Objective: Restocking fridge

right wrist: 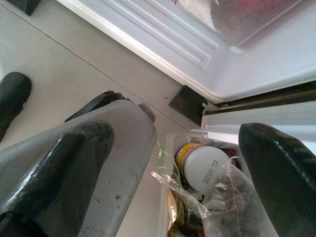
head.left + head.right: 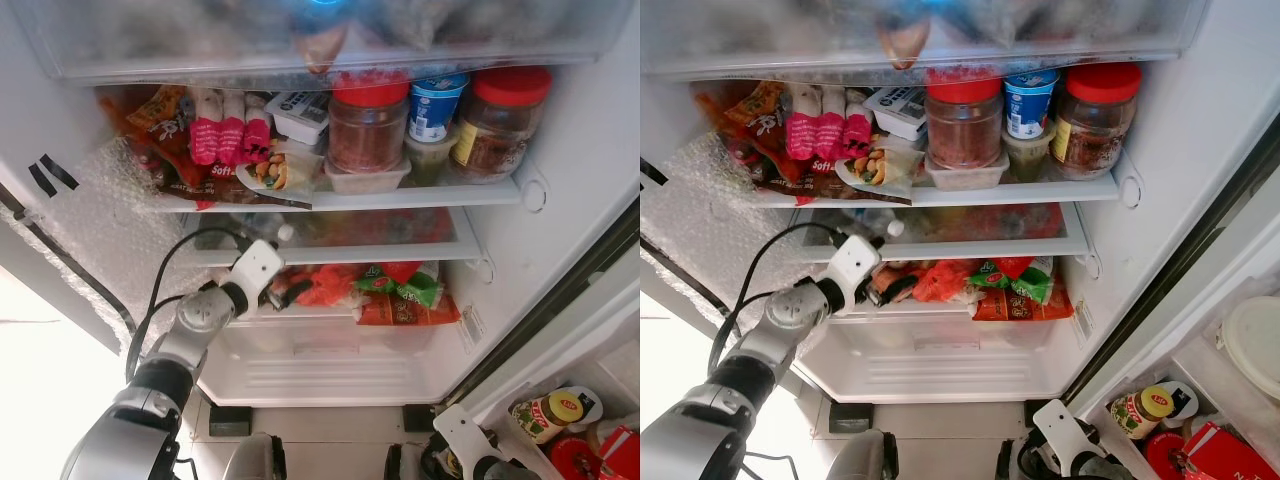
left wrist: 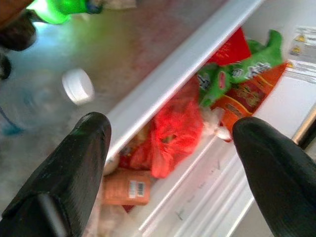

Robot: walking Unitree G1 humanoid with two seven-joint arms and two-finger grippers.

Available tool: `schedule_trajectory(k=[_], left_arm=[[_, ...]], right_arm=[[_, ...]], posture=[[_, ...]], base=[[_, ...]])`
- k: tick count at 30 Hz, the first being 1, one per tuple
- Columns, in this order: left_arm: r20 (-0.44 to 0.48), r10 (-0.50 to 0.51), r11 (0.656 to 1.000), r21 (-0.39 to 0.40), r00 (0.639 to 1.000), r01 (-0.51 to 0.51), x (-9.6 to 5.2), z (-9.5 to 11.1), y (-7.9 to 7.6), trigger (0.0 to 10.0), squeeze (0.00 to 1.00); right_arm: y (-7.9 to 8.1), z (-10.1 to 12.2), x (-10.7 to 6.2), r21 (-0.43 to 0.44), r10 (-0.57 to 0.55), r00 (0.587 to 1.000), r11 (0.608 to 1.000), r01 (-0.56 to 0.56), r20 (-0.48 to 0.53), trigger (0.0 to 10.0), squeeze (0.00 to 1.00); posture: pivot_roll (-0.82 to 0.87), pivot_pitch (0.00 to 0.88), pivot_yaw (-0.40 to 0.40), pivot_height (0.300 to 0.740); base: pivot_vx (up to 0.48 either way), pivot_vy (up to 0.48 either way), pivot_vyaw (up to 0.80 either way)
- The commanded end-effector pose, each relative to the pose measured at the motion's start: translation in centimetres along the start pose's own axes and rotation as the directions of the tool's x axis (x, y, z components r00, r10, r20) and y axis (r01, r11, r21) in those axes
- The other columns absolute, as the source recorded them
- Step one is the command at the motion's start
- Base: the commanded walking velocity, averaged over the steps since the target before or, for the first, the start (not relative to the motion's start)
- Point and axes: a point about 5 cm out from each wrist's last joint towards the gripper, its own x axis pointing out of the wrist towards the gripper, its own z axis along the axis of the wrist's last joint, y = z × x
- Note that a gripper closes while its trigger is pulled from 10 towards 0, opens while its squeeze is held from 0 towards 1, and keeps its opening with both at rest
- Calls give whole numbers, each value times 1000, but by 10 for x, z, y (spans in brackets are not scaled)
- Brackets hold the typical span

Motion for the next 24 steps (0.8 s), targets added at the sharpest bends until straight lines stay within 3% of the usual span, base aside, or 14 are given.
schedule_trajectory(k=[1,2,3,4,7,11,19,20,24], left_arm=[[31,31,998,53,999,-33,-6,1,3,10000,0],[35,41,997,59,999,-43,-7,1,4,10000,0],[49,148,987,47,988,-151,-12,-2,7,10000,0],[61,193,980,34,979,-195,-15,-3,8,10000,0],[82,336,941,-71,938,-331,-30,-15,3,10000,0],[60,410,909,-110,910,-403,-43,-26,-10,10000,0],[43,461,882,-138,887,-451,-46,-33,-23,10000,0],[-3,505,849,-176,863,-498,-48,-40,-22,10000,0],[-78,553,792,-262,830,-552,-50,-47,-18,10000,0]], right_arm=[[24,-45,-10,22,62,980,998,-59,-189,10000,0],[24,-45,-10,23,62,980,998,-59,-189,10000,0],[24,-45,-10,23,61,980,998,-58,-190,10000,0],[24,-45,-10,24,61,980,998,-58,-190,10000,0],[24,-45,-10,25,63,980,998,-59,-189,10000,0],[24,-45,-10,25,62,980,998,-58,-191,10000,0],[24,-47,-10,55,58,979,997,-48,-193,10000,0],[25,-47,-10,61,58,979,997,-47,-193,10000,0],[25,-47,-11,84,52,980,996,-37,-191,10000,0]], posture=[[-38,104,62,628],[-38,104,62,628],[-38,100,65,628],[-37,100,66,628],[-40,100,66,628],[-41,98,65,628],[-39,89,66,628],[-54,83,67,628],[-52,75,69,628]], base=[[0,0,0],[0,0,0],[0,0,0],[0,0,0],[0,0,0],[0,0,0],[0,0,0],[0,0,0],[0,0,0]])
